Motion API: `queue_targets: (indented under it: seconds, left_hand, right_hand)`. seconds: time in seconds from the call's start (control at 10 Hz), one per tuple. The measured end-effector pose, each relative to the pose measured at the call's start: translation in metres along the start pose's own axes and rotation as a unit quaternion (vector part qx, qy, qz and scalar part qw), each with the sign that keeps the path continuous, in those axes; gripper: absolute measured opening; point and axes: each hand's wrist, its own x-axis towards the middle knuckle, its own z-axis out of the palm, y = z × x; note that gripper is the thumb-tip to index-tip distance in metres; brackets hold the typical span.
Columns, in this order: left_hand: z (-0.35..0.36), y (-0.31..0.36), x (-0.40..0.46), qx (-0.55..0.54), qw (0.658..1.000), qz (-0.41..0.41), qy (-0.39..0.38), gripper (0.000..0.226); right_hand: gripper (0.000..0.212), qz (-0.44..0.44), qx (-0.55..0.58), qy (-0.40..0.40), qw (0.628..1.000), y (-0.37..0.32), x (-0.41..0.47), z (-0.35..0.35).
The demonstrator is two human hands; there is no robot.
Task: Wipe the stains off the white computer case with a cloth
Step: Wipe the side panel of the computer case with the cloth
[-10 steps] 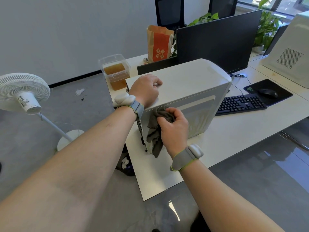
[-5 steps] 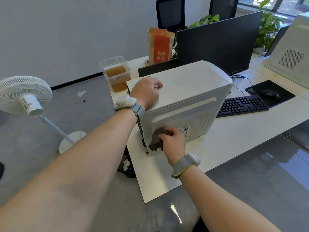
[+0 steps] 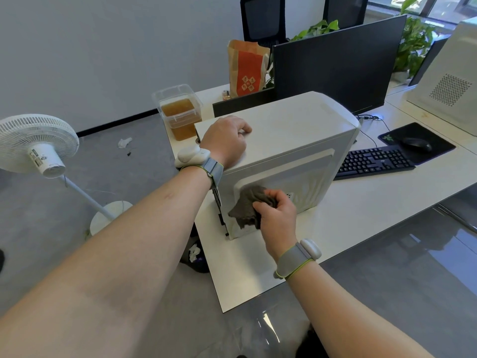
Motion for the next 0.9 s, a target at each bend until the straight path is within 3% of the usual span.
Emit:
queue_targets:
  seconds: [0.2, 0.4, 0.5, 0.7, 0.8, 0.9]
  left_hand:
    - [-0.001, 0.001, 0.000, 0.003, 1.000, -0.003, -0.002, 0.042]
    - [-0.002, 0.002, -0.001, 0.003, 1.000, -0.006, -0.002, 0.040]
    - [-0.001, 0.002, -0.001, 0.000, 1.000, -0.006, -0.001, 0.041]
    - [-0.002, 0.001, -0.001, 0.003, 1.000, -0.001, -0.001, 0.042]
    - [-0.002, 0.000, 0.000, 0.006, 1.000, -0.001, -0.003, 0.043]
    - [-0.002, 0.002, -0.002, 0.007, 1.000, -0.004, -0.005, 0.044]
  right_hand:
    - [0.016, 0.205, -0.176, -0.016, 0.963, 0.060, -0.009, 0.001]
    - [0.025, 0.298, -0.059, 0.018, 0.952, 0.094, -0.012, 0.018]
    - [0.034, 0.333, -0.019, 0.030, 0.942, 0.099, -0.007, 0.026]
    - [0.027, 0.281, 0.079, 0.044, 0.956, 0.082, 0.004, 0.036]
    - [0.024, 0.248, 0.091, 0.036, 0.964, 0.081, 0.000, 0.034]
    - [0.011, 0.319, 0.012, 0.028, 0.947, 0.086, -0.002, 0.034]
